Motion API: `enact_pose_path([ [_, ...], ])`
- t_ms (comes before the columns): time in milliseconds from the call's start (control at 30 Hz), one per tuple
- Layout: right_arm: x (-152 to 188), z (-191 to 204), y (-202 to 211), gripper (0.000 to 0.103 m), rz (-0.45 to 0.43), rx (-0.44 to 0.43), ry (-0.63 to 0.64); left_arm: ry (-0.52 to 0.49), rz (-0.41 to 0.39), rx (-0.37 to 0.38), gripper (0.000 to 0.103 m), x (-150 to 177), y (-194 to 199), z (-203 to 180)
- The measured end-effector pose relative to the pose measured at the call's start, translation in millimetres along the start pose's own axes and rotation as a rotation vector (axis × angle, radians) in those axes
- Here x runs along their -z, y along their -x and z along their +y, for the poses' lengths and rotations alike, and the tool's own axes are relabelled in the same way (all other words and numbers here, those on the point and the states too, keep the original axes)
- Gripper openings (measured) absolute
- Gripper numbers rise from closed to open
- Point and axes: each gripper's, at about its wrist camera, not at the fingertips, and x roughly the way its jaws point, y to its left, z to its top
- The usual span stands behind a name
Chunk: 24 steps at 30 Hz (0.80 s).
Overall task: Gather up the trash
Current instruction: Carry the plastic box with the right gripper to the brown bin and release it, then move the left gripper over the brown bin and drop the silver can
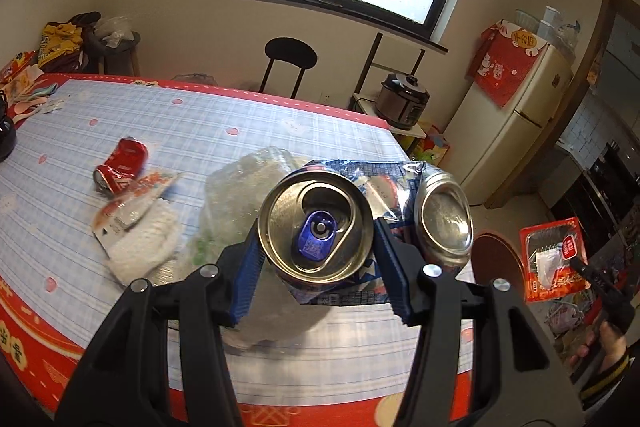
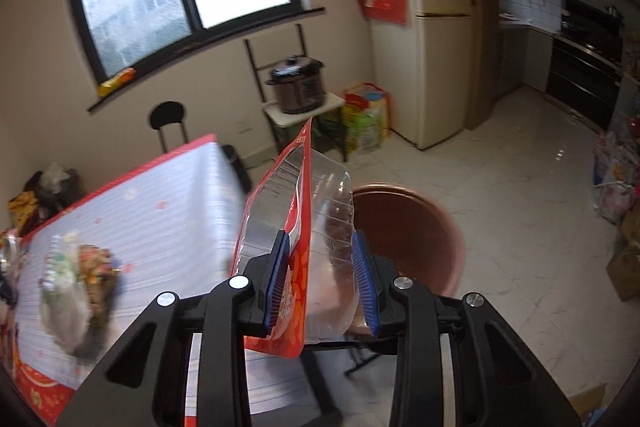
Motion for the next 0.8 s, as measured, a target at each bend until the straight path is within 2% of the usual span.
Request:
enact_pose_path([
  [100, -7.7, -23.2, -22.3, 0.033, 0.026, 0.041, -0.007, -0.013, 0.017, -0.011, 0.055, 0.9, -6.7, -13.5],
  [333, -28.4, -44.9, -60.8, 0.038, 0.034, 0.075, -0.043, -0.038, 0.031, -0.048, 0.055, 0.5, -11.4, -30.4],
  [367, -32.6, -46.7, -63.5, 0.044, 0.032, 0.076, -0.055, -0.045, 0.03, -0.05, 0.055, 0.2, -10.7, -33.1],
  [400, -37.4, -47.6, -64.3, 0.057, 0.022, 0.077, -0.065, -0.051, 0.029, -0.051, 0.055, -0.6, -10.1, -34.1],
  [467, -46.5, -50.0, -56.4, 0.073, -0.028, 0.079, -0.081, -0.063, 0.025, -0.049, 0.055, -2.3, -9.5, -38.4],
  [600, -61.2, -49.7, -27.3, 0.097, -0.116, 0.091, -0.069, -0.082, 0.013, -0.017, 0.055, -5.8, -9.2, -50.9],
  [800, -70.6, -51.5, 17.0, 0.098, -0.189, 0.115, -0.027, -0.145, 0.006, 0.066, 0.055, -10.1, -17.5, -91.5],
])
